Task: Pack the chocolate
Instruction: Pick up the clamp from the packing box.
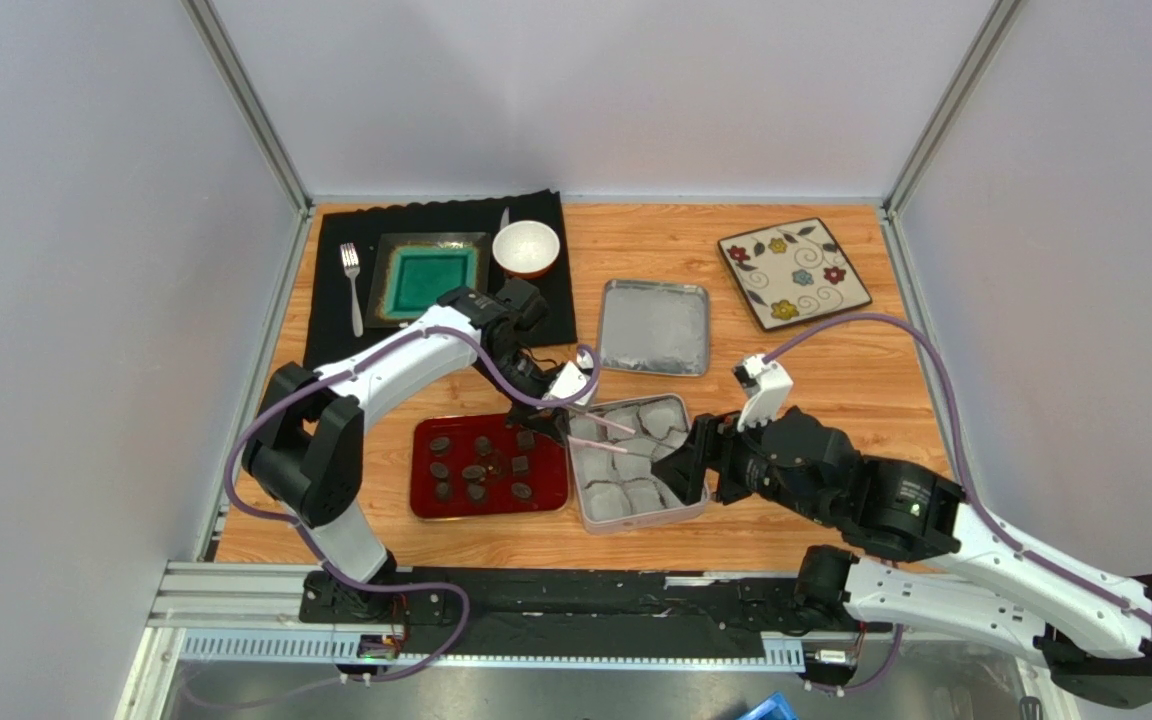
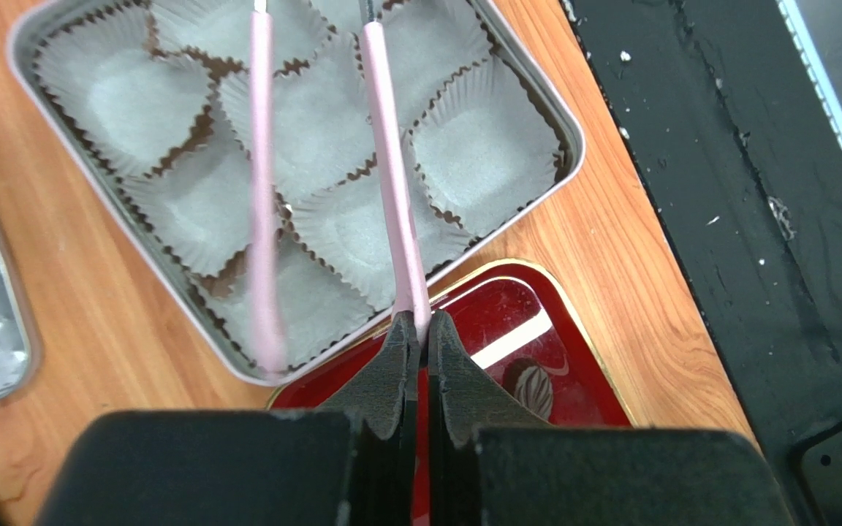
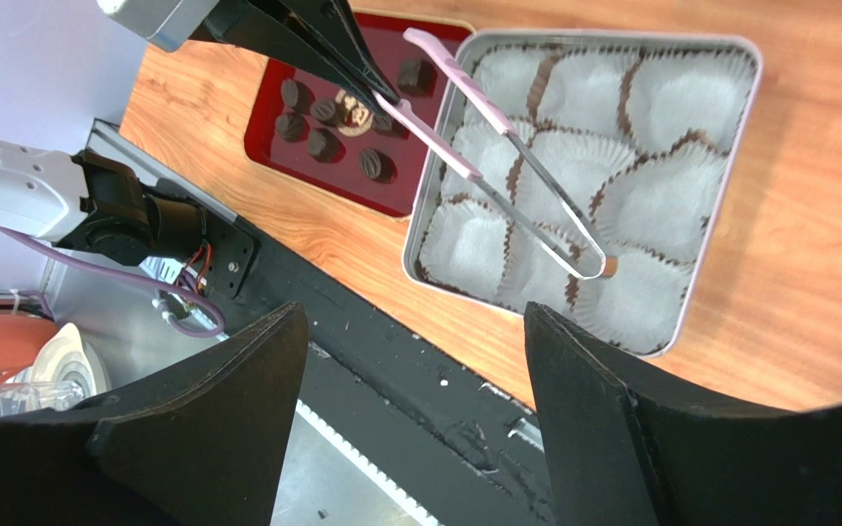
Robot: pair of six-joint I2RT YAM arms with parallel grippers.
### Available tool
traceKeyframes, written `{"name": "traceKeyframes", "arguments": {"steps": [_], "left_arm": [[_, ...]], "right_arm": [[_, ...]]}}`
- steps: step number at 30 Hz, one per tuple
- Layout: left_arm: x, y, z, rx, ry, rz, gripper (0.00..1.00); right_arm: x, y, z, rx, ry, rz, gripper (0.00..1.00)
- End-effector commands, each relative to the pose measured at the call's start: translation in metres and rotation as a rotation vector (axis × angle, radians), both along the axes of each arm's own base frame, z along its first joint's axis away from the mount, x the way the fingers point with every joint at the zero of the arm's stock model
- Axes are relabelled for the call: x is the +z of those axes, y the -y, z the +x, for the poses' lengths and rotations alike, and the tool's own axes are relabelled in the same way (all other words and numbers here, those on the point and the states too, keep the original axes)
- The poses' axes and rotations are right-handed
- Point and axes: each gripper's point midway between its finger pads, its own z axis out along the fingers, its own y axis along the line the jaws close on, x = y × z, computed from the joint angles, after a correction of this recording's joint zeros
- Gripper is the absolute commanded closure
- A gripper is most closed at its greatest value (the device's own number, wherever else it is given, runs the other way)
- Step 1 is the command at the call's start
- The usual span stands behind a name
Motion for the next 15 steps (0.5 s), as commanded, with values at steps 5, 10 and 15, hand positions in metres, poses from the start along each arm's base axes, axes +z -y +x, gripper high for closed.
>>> {"name": "traceKeyframes", "arguments": {"steps": [5, 10, 15], "left_arm": [[0.096, 0.009, -0.032, 0.014, -0.129, -0.165, 1.0], [0.139, -0.003, -0.06, 0.091, -0.364, -0.169, 1.0], [0.193, -0.011, -0.073, 0.175, -0.565, -0.346, 1.0]], "right_arm": [[0.051, 0.015, 0.015, 0.04, 0.283, 0.002, 0.23], [0.073, 0.02, 0.016, 0.079, 0.395, 0.011, 0.22], [0.089, 0.016, 0.014, 0.12, 0.461, 0.036, 0.2]]}}
